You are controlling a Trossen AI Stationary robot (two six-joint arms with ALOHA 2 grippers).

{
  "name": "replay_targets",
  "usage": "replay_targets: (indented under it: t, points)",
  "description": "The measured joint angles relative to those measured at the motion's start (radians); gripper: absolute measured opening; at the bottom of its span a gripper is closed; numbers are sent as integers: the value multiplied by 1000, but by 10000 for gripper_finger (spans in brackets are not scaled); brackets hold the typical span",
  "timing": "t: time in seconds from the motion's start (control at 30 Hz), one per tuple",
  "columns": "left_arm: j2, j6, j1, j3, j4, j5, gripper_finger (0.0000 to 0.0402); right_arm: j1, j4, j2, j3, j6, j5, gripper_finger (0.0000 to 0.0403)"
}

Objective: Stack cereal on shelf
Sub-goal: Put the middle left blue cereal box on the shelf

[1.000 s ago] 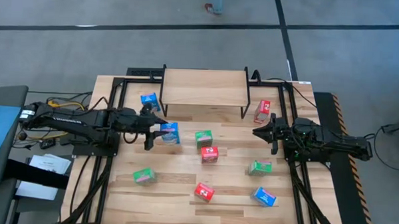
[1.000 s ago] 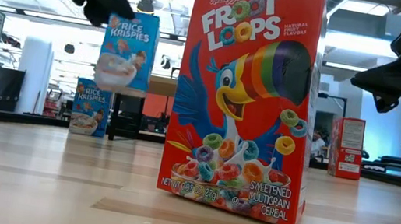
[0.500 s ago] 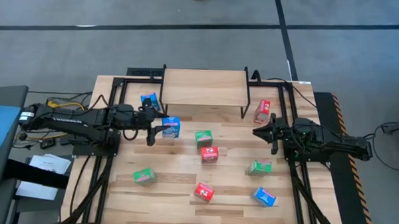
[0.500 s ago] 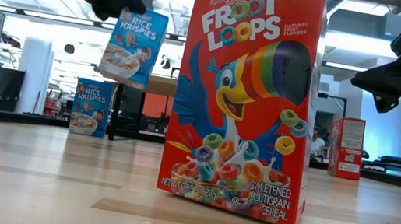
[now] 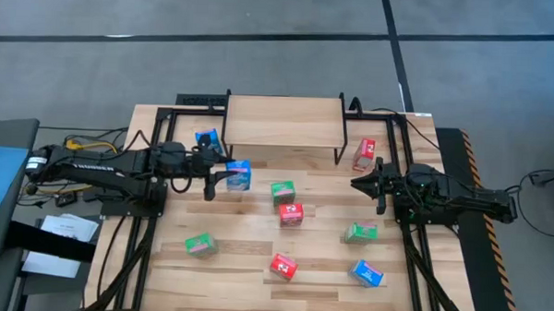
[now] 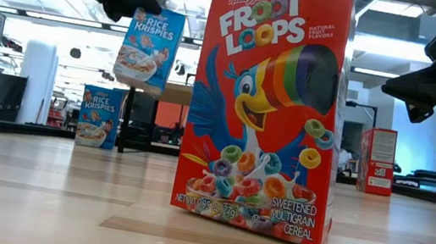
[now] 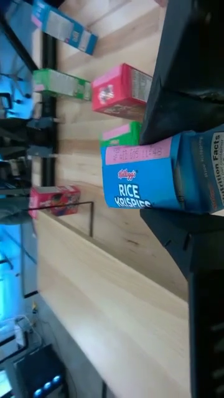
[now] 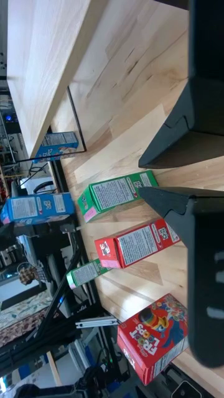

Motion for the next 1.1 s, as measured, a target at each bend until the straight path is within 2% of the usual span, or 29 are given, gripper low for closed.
replay_targets:
  t: [0.13,0.3,0.43,0.57,0.7,0.9,1.1]
  points:
    - [0,40,0,0,73,-3,161,0,0,0,0,0,0,82]
    - [0,148,4,0,142,-65,147,0,0,0,0,0,0,82]
    - [0,228,44,0,210,-68,137,0,0,0,0,0,0,82]
    - [0,279,111,0,254,-45,145,0,0,0,0,0,0,82]
    - [0,298,197,1,268,-3,152,0,0,0,0,0,0,82]
    - [0,297,336,2,308,120,154,0,0,0,0,0,0,82]
    - [29,279,460,83,271,237,155,0,0,0,0,0,0,82]
